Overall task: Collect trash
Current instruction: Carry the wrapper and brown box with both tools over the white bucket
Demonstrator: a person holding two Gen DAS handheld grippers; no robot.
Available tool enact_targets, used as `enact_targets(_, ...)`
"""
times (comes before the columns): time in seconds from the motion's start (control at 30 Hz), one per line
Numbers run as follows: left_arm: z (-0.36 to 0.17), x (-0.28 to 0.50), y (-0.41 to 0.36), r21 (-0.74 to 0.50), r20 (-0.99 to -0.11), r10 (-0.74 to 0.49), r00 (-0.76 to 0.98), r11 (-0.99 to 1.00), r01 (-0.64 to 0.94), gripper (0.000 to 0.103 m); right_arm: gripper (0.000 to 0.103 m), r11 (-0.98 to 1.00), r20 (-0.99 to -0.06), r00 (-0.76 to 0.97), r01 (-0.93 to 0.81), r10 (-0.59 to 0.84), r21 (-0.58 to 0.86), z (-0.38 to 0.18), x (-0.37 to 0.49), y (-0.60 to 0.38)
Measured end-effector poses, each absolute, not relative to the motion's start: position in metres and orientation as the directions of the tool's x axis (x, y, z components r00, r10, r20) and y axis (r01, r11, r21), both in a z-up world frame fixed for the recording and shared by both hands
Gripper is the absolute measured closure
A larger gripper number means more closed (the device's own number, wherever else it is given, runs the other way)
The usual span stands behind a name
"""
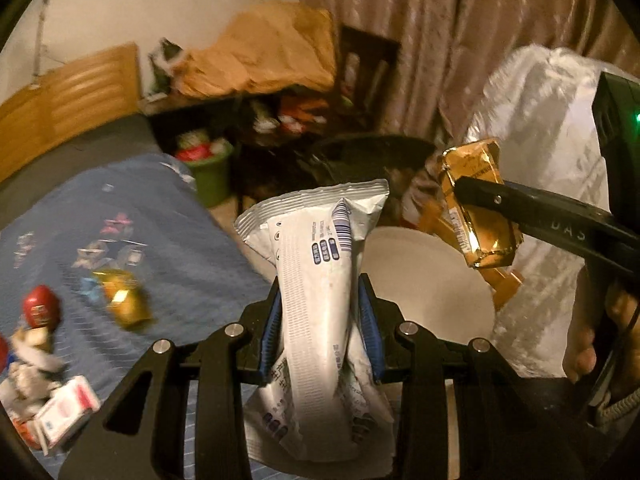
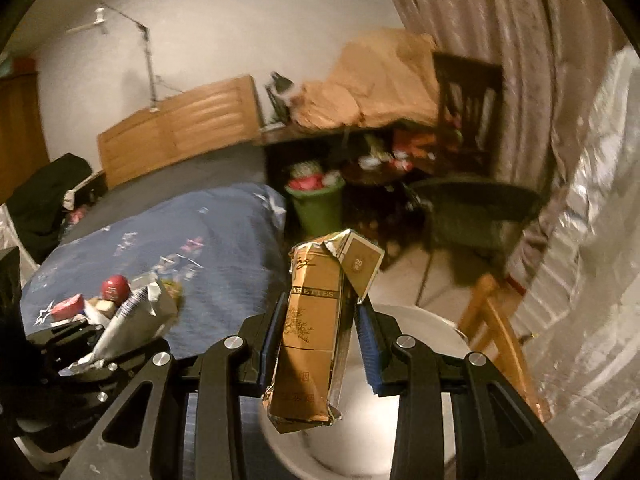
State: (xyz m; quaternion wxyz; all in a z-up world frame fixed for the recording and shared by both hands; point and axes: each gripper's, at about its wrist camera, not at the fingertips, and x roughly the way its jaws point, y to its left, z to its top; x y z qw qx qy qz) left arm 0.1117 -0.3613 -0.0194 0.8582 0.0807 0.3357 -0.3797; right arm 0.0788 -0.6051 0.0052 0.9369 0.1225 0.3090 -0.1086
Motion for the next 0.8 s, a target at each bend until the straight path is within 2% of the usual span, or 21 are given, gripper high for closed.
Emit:
enact_targets(0.23, -0.051, 0.126, -0.427, -0.188, -0.746, -0.591, 0.308, 0.63, 0.753, 0.068, 0.067, 0.926, -0.726, 0.681, 0.327, -0.092, 0.19, -0.051, 0.096, -0.659)
enact_targets(0.37, -0.071, 0.135, -0.451, -0.183, -0.787, -0.554, 0.272, 0.631, 0.754, 0.068, 0.067, 0.917, -0.754, 0.653, 0.342, -0.076, 0.205, -0.078, 0.099, -0.659)
enact_targets(0.8, -0.088, 0.148, -0.469, -0.18, -0.792, -0.546, 0.271, 0.635, 0.751, 0.068, 0.066, 0.913, -0.772, 0.631, 0.353, -0.072, 0.203, -0.094, 0.097, -0.66)
